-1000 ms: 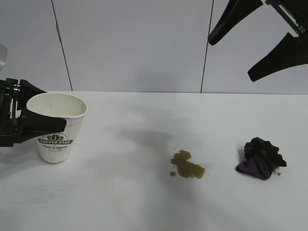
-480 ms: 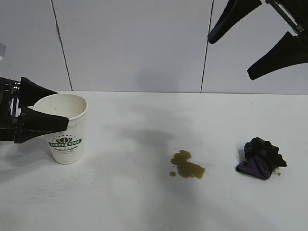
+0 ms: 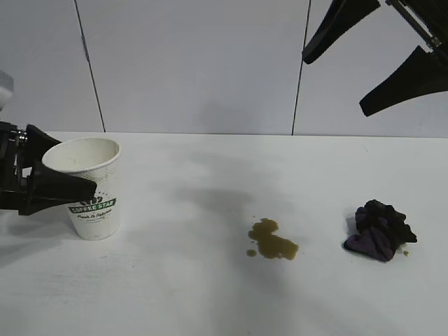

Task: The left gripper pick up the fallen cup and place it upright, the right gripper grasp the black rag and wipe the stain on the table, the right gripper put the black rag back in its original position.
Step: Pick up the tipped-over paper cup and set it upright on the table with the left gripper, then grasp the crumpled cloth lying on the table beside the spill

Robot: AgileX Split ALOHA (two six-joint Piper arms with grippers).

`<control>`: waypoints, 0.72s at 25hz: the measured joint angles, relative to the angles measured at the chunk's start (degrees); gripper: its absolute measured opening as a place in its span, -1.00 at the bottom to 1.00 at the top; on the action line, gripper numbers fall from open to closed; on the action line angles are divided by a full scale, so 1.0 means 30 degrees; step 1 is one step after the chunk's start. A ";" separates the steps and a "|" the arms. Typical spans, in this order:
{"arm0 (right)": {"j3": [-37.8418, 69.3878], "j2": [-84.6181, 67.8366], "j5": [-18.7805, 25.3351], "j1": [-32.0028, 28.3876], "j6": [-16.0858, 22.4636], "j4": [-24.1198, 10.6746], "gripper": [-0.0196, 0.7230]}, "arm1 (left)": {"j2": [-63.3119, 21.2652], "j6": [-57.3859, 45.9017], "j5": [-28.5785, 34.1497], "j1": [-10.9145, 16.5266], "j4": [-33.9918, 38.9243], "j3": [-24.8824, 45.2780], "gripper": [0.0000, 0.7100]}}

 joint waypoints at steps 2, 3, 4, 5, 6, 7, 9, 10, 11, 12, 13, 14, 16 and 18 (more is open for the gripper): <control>0.0000 0.0000 0.0000 0.0000 0.0000 0.0000 0.53 | 0.0000 -0.0149 -0.0148 0.0000 0.0031 0.0000 0.86; 0.0000 0.0000 0.0000 0.0000 0.0000 0.0000 0.53 | 0.0000 -0.0190 -0.0316 0.0000 0.0085 0.0000 0.86; 0.0000 0.0000 0.0000 0.0000 0.0000 0.0000 0.53 | 0.0000 -0.0285 -0.0530 0.0000 0.0247 0.0000 0.86; 0.0000 0.0000 0.0000 0.0000 0.0000 0.0000 0.53 | 0.0000 -0.0428 -0.0848 0.0000 0.0534 0.0000 0.86; 0.0000 0.0000 0.0000 0.0000 0.0000 0.0000 0.53 | 0.0000 -0.0739 -0.1168 0.0000 0.0868 0.0000 0.86; 0.0000 0.0000 -0.0021 0.0000 0.0000 0.0000 0.53 | 0.0000 -0.1180 -0.1568 0.0000 0.1365 0.0000 0.86; 0.0000 0.0000 -0.0059 0.0000 0.0000 0.0000 0.53 | 0.0000 -0.2297 -0.2403 0.0000 0.2550 0.0000 0.86; 0.0000 0.0000 -0.0078 0.0000 0.0000 0.0000 0.53 | 0.0000 -0.3083 -0.2705 0.0000 0.3078 0.0000 0.86; 0.0000 0.0000 -0.0098 0.0000 0.0000 0.0000 0.53 | -0.0078 -0.3984 -0.3108 0.0000 0.3676 0.0000 0.86; 0.0000 0.0000 -0.0097 0.0000 0.0000 0.0000 0.53 | -0.0251 -0.4775 -0.3585 0.0000 0.4253 0.0000 0.86; 0.0000 0.0000 -0.0116 0.0000 0.0000 0.0000 0.53 | -0.0562 -0.5837 -0.4083 0.0000 0.4683 0.0000 0.86; 0.0000 0.0000 -0.0139 0.0000 0.0000 0.0000 0.53 | -0.1028 -0.6991 -0.4797 0.0000 0.5132 0.0000 0.86; 0.0000 0.0000 -0.0162 0.0000 0.0000 0.0000 0.53 | -0.2151 -0.9432 -0.6772 0.0000 0.5917 0.0000 0.85; 0.0000 0.0000 -0.0180 0.0000 0.0000 0.0000 0.53 | -0.3644 -1.2457 -0.9106 0.0000 0.6736 0.0000 0.80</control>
